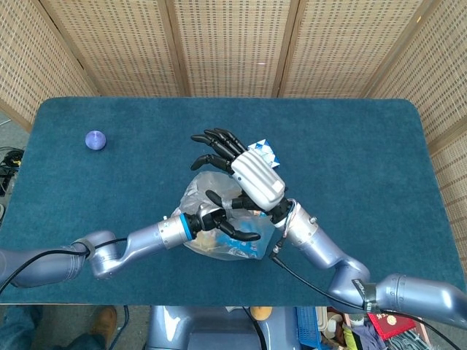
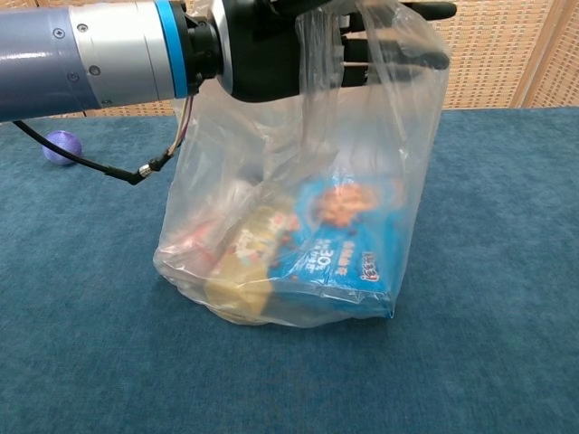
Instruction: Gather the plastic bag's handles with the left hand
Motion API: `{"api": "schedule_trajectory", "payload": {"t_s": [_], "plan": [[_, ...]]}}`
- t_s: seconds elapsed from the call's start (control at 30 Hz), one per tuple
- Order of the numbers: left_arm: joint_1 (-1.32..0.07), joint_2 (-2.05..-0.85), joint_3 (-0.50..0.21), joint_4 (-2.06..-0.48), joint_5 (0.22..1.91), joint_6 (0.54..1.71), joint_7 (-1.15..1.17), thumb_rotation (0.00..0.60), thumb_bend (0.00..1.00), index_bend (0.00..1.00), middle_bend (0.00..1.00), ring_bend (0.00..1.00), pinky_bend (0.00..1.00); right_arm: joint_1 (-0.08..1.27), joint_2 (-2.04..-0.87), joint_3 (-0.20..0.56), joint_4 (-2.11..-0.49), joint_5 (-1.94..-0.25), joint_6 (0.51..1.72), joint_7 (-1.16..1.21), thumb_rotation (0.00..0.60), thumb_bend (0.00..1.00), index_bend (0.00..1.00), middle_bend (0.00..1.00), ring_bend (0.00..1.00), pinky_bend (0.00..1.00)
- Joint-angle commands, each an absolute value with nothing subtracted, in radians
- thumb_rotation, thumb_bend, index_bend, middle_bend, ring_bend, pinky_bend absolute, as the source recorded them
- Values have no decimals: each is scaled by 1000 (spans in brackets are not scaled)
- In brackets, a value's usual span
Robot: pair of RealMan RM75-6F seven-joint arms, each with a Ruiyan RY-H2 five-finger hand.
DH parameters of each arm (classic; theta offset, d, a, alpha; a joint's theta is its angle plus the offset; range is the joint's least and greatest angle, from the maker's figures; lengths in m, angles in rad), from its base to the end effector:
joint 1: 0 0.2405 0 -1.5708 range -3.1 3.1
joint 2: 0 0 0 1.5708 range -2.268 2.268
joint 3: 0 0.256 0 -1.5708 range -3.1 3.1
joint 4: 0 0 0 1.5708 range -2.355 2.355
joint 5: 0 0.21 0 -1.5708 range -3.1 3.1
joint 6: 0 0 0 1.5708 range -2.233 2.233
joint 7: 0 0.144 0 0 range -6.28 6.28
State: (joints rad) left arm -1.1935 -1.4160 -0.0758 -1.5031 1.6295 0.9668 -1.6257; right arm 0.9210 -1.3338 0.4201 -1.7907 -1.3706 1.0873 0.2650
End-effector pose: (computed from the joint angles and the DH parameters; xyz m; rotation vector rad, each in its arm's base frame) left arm 0.0164 0.3389 0.0035 1.4721 1.8930 1.2421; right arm 0.0223 -0.3452 0.0970 1.8280 -1.0591 1.9119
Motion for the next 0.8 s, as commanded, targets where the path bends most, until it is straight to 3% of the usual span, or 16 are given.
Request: {"api": "schedule_trajectory", "payload": {"t_s": [0.03, 0.17, 0.8], "plan": [[-1191, -1425, -81, -1509, 1623, 960, -1574, 554, 271, 53, 0, 0, 0, 928, -1339, 429, -1784, -1352, 1083, 256, 600, 426, 321, 123, 0, 0], [-1185, -1430, -91, -1515, 1610, 960, -1536, 600, 275, 14, 0, 0, 0, 933, -1342, 437, -1784, -1331, 1081, 248, 600, 427, 321, 124, 0, 0], [-1174, -1444, -137, -1538, 1582, 962, -1496, 600, 305, 0, 0, 0, 0, 948, -1313, 449, -1840, -1326, 1067, 224, 600, 427, 321, 124, 0, 0]]}}
